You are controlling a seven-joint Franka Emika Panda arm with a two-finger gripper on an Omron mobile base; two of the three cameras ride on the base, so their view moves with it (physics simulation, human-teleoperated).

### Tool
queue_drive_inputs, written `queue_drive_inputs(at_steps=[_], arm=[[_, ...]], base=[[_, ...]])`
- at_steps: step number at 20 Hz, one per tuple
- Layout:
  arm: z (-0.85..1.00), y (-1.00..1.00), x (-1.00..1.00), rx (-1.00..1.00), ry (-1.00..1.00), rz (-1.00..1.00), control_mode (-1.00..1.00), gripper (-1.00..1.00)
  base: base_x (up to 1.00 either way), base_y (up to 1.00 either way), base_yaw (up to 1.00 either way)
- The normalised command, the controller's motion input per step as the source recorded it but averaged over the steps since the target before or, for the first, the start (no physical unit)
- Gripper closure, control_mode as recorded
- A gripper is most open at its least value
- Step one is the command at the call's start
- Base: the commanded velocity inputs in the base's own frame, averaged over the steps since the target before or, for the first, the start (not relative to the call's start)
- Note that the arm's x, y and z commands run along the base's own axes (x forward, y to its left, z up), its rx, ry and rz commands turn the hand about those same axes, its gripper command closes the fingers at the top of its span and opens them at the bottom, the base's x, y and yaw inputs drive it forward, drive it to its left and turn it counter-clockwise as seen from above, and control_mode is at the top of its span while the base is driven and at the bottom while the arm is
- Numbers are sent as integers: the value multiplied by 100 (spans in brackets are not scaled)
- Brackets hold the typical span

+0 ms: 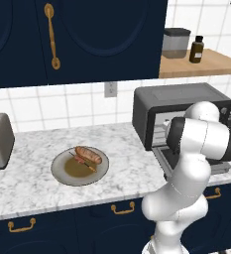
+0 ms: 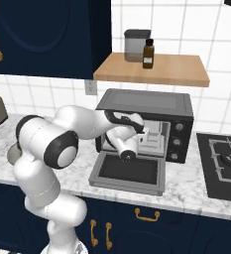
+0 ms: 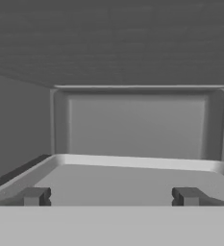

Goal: Pick up the kebab skewer and baguette bread, and place them inside the toaster oven. Close the toaster oven door and start by setting the timer.

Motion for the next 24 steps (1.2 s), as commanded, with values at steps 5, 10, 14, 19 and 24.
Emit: queue_drive_inputs(at_steps=[5, 10, 14, 19, 24], arm=[[-32, 0, 2, 0, 3, 0, -100, -100], [-7, 0, 13, 0, 1, 0, -100, -100], [-1, 0, 15, 0, 0, 0, -100, -100], [-3, 0, 19, 0, 0, 0, -100, -100], [-16, 0, 5, 0, 2, 0, -100, -100]], base=[[0, 0, 0], [0, 0, 0], [0, 0, 0], [0, 0, 0], [0, 0, 0]])
